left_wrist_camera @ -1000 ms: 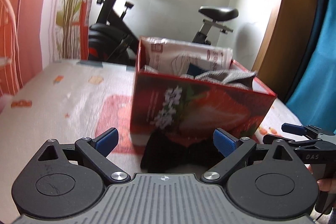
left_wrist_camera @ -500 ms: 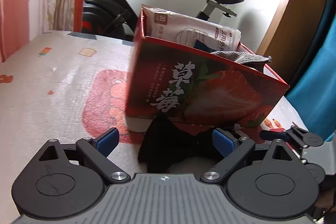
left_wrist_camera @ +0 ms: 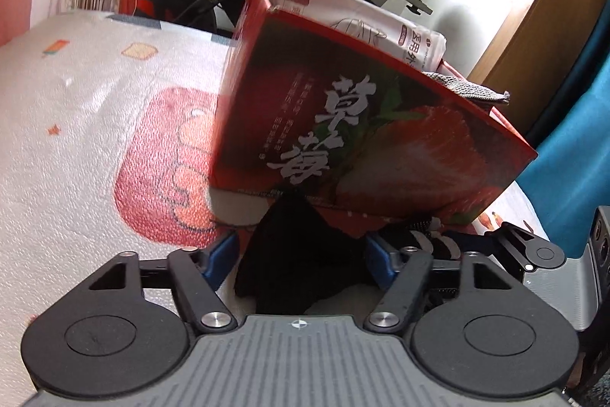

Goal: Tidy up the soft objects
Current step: 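Move both tools down to the black gloves beside the box, then close the left gripper on one black glove while the right gripper grasps the other, then lift the black gloves with both grippers and lower them into the red box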

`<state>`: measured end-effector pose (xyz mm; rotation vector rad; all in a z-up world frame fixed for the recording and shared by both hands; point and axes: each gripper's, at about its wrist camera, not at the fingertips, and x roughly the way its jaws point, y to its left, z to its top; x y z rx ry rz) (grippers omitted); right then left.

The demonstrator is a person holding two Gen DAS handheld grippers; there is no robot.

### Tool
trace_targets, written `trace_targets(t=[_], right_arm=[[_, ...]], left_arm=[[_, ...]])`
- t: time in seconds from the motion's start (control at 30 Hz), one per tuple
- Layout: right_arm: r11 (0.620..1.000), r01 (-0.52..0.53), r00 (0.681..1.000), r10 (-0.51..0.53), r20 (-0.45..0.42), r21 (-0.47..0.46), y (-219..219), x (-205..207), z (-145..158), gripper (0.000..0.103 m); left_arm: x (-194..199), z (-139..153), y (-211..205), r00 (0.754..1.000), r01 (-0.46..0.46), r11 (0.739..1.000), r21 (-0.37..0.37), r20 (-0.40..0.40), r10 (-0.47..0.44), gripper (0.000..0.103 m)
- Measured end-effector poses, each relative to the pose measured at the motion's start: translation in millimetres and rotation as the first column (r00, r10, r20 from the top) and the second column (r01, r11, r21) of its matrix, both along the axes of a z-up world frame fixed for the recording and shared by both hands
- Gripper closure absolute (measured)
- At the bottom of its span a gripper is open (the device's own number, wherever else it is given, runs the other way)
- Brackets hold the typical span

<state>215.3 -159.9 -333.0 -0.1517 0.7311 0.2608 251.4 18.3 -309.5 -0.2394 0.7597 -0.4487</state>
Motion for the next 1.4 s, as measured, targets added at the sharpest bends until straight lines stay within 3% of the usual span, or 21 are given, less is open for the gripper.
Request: trace_targets(t=[0.23,0.47,0.77,0.83,1.03,1.17,1.4], right_arm=[[0.998,0.043,0.999,-0.042,-0.014,0.036,-7,2,-2,0.001],[0.994,0.057,0.998,-0.054,-0.028,0.094,-17,2,-2,0.002],[0.995,0.017,1.0,-0.018,0.01,0.101,-11,-8,2,0.028],[0.994,0.019,0.999,-0.022,0.025,0.108,-12,-11,3,0.052],[0.993,0.004,0.999,-0.008,0.035,0.114,-11,-17,6,0.075],[0.996,-0.001,0.999,-0.003,0.042,0.09,-4,-20,8,0.081],[0.995,-0.02,0.996,0.011,0.092,0.101,5,-40,24,0.083]], left_arm=[[-4,-6,-3,1.0,0.009,1.0,0.012,0.022,-0.009,0.034],[-14,-10,-4,0.998,-0.018,1.0,0.02,0.058,0.017,0.05],[-24,-12,-6,0.998,-0.014,1.0,0.022,0.067,0.013,0.063],[-26,-12,-8,0.998,-0.008,1.0,0.027,0.064,0.006,0.065],[-31,-9,-10,0.998,0.008,0.999,0.035,0.065,-0.011,0.073],[-35,-7,-11,0.998,0.005,0.999,0.046,0.067,-0.008,0.079],[-49,14,-5,0.994,-0.011,0.999,0.038,0.111,0.007,0.079]])
